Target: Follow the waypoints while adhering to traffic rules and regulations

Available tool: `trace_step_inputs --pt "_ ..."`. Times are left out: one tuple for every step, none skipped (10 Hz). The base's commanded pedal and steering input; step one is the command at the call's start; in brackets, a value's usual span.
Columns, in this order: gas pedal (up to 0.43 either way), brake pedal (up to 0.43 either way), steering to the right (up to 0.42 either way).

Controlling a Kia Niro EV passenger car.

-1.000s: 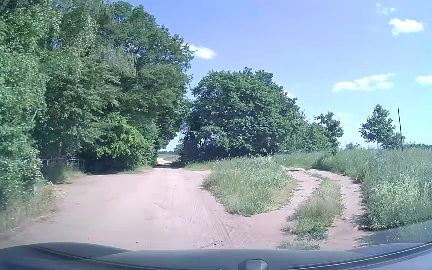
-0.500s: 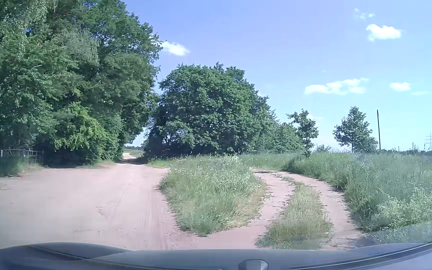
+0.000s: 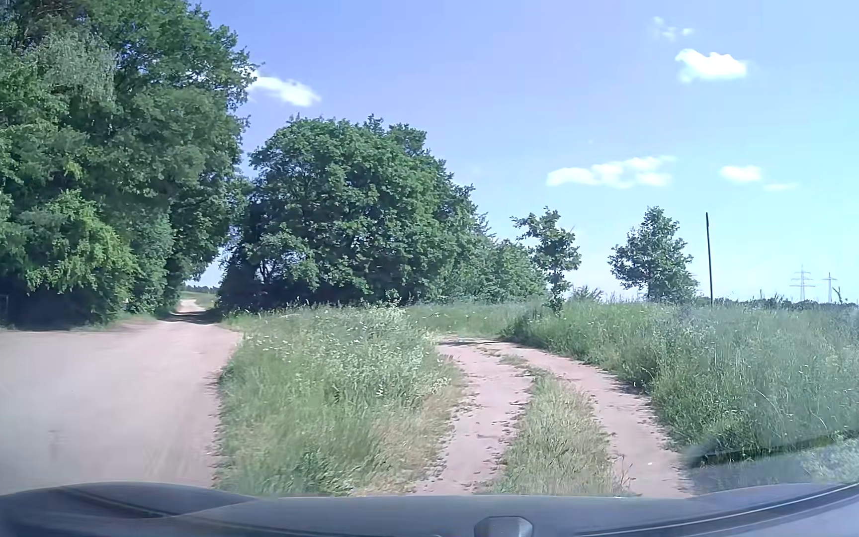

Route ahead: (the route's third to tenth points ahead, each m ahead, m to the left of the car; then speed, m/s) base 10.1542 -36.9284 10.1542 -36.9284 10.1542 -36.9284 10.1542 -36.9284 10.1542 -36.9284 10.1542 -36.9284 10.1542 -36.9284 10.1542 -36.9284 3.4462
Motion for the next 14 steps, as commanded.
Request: trace_step_inputs --pt "0.0 0.03 0.236" --pt "0.0 0.03 0.238" --pt "0.0 0.03 0.24" --pt "0.0 0.03 0.24" --pt "0.0 0.03 0.231" --pt "0.0 0.03 0.216" --pt "0.0 0.03 0.199" --pt "0.0 0.03 0.178" --pt "0.0 0.03 0.156" --pt "0.0 0.03 0.135" --pt "0.0 0.03 0.097" --pt "0.0 0.03 0.069" --pt "0.0 0.03 0.048" --pt "0.0 0.03 0.038"
